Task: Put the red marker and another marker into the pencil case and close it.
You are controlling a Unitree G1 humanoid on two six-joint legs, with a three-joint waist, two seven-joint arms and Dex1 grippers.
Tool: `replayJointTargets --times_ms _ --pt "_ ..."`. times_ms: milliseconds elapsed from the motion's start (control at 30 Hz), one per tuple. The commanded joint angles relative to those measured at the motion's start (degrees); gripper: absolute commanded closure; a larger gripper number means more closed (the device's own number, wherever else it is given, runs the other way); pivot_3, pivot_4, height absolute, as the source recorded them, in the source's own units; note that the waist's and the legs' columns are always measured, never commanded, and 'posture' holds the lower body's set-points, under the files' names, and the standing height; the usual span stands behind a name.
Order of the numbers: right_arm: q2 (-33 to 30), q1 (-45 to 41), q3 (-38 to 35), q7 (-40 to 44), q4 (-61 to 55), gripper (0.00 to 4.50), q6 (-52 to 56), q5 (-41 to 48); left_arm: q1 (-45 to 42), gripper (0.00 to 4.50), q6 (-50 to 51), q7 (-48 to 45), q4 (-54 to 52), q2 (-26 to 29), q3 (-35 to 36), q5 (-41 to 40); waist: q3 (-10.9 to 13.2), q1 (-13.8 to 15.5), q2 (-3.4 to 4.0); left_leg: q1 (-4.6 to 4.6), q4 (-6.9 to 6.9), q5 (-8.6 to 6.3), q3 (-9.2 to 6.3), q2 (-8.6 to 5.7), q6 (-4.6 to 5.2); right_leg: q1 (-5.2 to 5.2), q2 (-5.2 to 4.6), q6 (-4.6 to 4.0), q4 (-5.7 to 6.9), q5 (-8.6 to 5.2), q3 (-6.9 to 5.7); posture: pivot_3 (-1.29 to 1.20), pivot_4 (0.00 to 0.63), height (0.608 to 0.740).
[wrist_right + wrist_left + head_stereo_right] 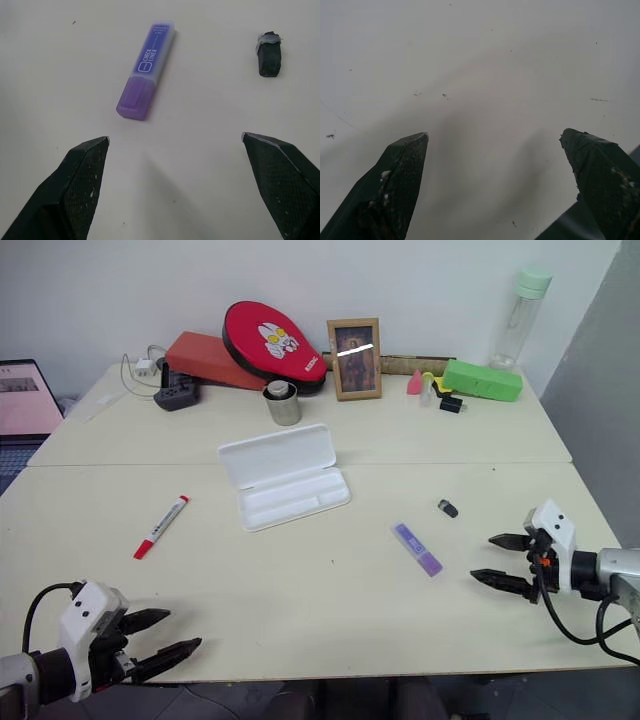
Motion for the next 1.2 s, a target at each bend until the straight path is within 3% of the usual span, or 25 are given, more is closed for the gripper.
replayJointTargets --times_ms 33,1033,1200 --pt "-1.3 0.0 -1.3 0.5 -0.4 0.03 -0.7 -0.1 -1.1 0.0 -0.6 -0.1 -0.4 0.1 0.8 -0.4 0.0 0.0 0.0 0.0 0.0 0.0 0.0 0.0 0.0 0.0 0.0 0.0 0.0 0.0 0.0 0.0 0.15 0.74" --pt "-1.9 2.0 -1.8 1.0 -1.2 0.03 -0.4 0.4 -5.1 0.0 1.7 1.3 -0.7 0.5 -1.5 -0.2 0.0 0.1 -0.01 0.05 0.0 -0.05 0.0 0.04 -0.01 0.0 0.04 0.0 0.0 0.0 0.11 0.0 0.15 0.74" --pt "-1.0 -1.2 -2.4 1.9 -3.4 0.03 0.7 4.0 -14.1 0.0 2.3 3.4 -1.8 0.7 -7.3 -1.3 0.0 0.4 -0.01 0.04 0.01 -0.05 0.01 0.03 -0.02 0.0 0.05 0.03 0.0 0.02 0.09 0.0 0.15 0.74"
